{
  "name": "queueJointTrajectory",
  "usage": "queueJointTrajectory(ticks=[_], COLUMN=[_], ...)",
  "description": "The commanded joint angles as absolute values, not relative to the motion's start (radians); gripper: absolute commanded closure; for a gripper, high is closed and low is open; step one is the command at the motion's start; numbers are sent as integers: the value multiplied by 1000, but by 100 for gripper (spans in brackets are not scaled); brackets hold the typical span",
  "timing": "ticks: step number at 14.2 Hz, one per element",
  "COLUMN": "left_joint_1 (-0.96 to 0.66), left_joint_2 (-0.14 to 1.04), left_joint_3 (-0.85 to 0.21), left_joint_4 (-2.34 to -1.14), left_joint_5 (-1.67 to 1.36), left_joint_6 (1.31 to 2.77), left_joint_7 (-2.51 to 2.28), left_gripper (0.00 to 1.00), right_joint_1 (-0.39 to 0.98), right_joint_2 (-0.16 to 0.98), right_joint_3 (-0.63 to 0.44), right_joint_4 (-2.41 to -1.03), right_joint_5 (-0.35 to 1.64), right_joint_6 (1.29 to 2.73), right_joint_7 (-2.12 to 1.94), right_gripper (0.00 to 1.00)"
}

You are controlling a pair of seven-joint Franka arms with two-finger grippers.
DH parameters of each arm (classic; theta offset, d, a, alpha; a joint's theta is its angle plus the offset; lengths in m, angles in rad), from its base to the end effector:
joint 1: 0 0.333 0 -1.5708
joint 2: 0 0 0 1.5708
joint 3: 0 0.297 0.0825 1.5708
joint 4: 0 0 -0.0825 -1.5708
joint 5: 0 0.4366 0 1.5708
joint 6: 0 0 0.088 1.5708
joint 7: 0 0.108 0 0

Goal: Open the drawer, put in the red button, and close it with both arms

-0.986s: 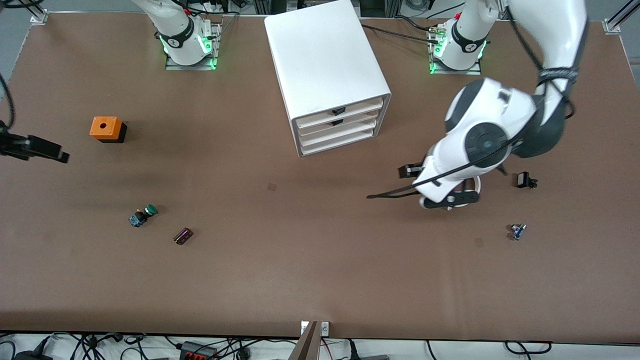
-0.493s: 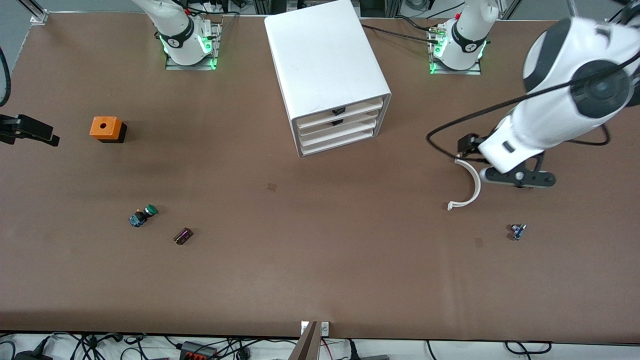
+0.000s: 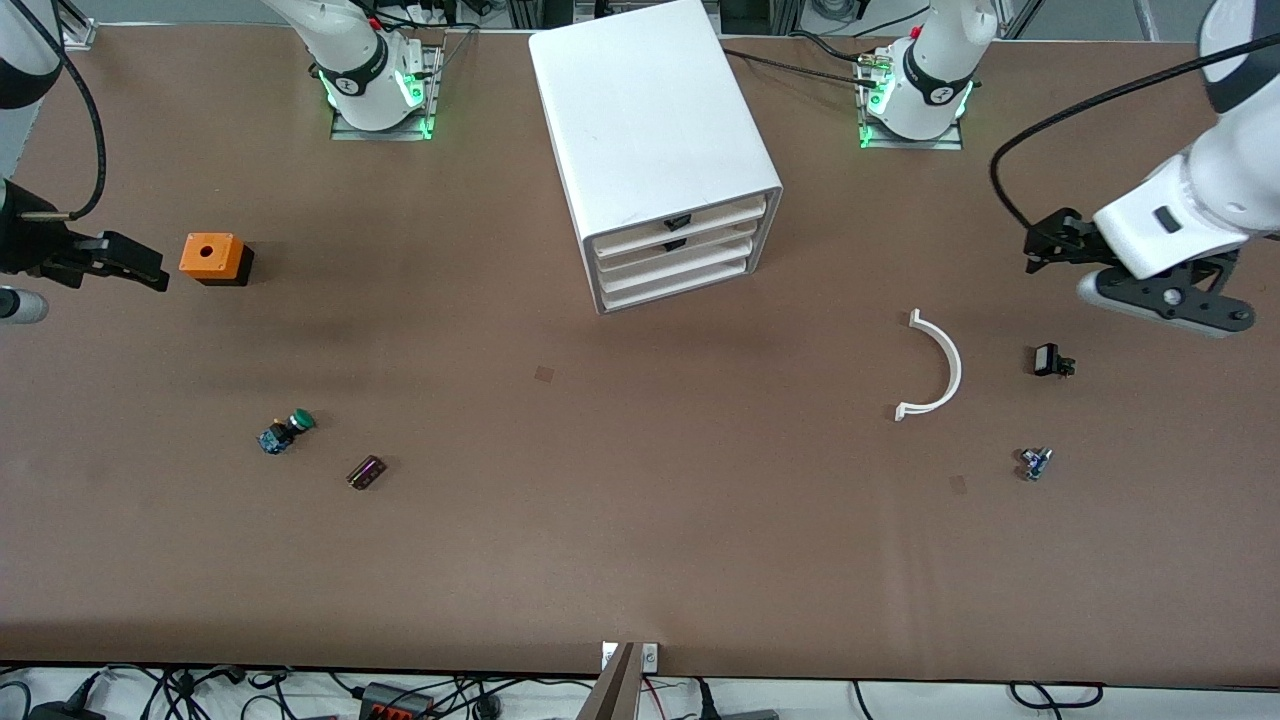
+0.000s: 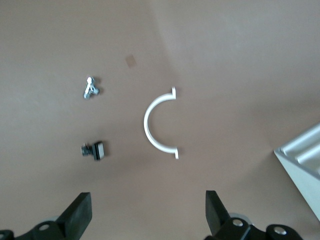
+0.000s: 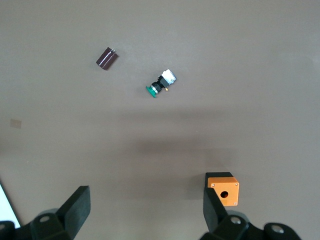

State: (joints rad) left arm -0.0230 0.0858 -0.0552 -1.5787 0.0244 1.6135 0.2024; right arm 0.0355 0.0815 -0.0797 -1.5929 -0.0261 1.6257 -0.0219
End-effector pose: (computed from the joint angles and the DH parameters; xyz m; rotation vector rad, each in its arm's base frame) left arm 0.6308 -0.0457 0.5509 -3.0931 0.4393 0.0812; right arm 0.6311 -0.0290 0.5473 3.1096 -0.0313 -0.0770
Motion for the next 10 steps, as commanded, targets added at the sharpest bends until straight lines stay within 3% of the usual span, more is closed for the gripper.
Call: queueJointTrajectory(ticks=[1,3,6,10], left_joint_1=[-38,-38,-31,-31], left_joint_2=[-3,-8,-38,-37], left_joint_3=[-21,-25,-43,-35], left_joint_4=[-1730,-1726,-1721,-1720], left_joint_5=[-2,12,12,14], left_joint_6=[1839,1856,1680,1678], left_joint_7=[218,221,222,229], left_gripper=[0,0,0,0], right_joint_1=[34,35,35,32], right_joint_2=[0,-5,5,6], right_joint_3=[-80,-78,-78,-80], right_joint_4=[-1696,-1697,-1690,-1690], right_joint_5=[-25,-21,-25,-18], right_joint_6=[1669,1667,1669,1658], right_joint_7=[-18,-18,-20,-18], right_gripper=[0,0,0,0])
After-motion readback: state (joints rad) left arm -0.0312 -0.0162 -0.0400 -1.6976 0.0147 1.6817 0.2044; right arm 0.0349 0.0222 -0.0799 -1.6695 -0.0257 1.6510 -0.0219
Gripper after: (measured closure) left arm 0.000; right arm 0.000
